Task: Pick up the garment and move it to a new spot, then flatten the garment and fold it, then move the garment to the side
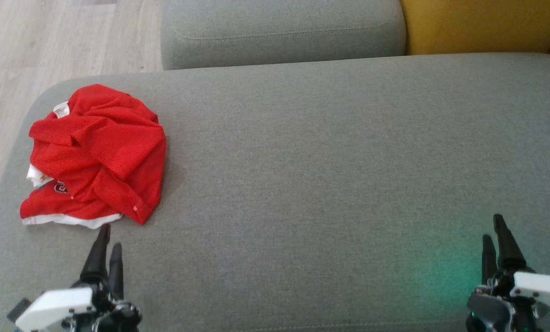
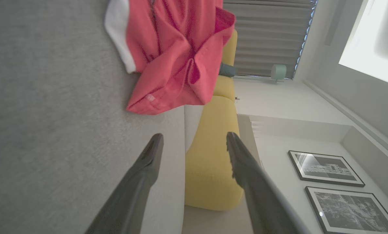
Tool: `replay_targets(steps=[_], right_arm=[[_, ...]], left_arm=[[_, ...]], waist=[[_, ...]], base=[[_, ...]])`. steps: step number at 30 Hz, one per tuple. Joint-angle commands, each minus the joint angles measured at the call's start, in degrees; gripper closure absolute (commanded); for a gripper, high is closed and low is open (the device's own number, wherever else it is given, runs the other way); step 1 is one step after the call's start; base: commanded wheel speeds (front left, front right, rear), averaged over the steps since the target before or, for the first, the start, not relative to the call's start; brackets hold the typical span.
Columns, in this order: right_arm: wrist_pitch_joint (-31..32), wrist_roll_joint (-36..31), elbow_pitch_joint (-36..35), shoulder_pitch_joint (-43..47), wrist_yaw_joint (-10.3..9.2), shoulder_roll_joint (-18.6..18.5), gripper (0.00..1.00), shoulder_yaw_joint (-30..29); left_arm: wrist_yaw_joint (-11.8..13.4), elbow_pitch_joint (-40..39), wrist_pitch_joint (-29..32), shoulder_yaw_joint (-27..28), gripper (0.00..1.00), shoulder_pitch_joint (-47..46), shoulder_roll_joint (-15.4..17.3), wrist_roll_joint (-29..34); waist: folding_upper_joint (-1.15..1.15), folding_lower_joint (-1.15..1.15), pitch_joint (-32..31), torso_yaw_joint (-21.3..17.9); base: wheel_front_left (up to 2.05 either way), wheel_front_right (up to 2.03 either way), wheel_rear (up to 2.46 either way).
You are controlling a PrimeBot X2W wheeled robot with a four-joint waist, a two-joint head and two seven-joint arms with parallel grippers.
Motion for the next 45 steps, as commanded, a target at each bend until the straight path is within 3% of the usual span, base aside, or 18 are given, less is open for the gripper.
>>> replay_targets(steps=[1, 14, 26, 33, 45], right_arm=[[-0.31, -0.13, -2.03, -2.13, 0.0, -0.15, 0.0, 0.19], [-2.51, -2.93, -3.65, -2.15, -0.01, -0.2, 0.0, 1.03], [-4.53, -12.48, -3.9, -3.63, -0.01, -0.24, 0.0, 1.79], [-4.82, -19.23, -4.75, -5.09, -0.01, -0.33, 0.0, 1.86], [-5.14, -31.57, -6.92, -6.36, -0.02, -0.43, 0.0, 2.53]], left_arm=[[-0.16, -1.96, -0.3, -0.06, 0.0, -2.49, 0.51, 0.06], [-0.21, -3.55, -2.48, 0.59, 0.0, -2.38, 0.6, 1.3], [-0.12, -4.62, -4.49, 1.89, 0.0, -3.12, 0.68, 5.74], [0.05, -6.88, -5.66, 2.35, 0.0, -4.07, 0.72, 12.14], [2.75, -12.03, -7.67, 0.59, 0.0, -4.77, 0.8, 23.07]], waist=[[0.0, 0.0, 0.0, 0.0], [0.0, 0.0, -0.09, -0.1], [0.0, 0.0, -0.24, -0.16], [0.0, 0.0, -0.18, -0.17], [0.0, 0.0, -0.25, -0.11]], base=[[0.0, 0.0, 0.0], [0.0, 0.0, 0.0], [0.0, 0.0, 0.0], [0.0, 0.0, 0.0], [0.0, 0.0, 0.0]])
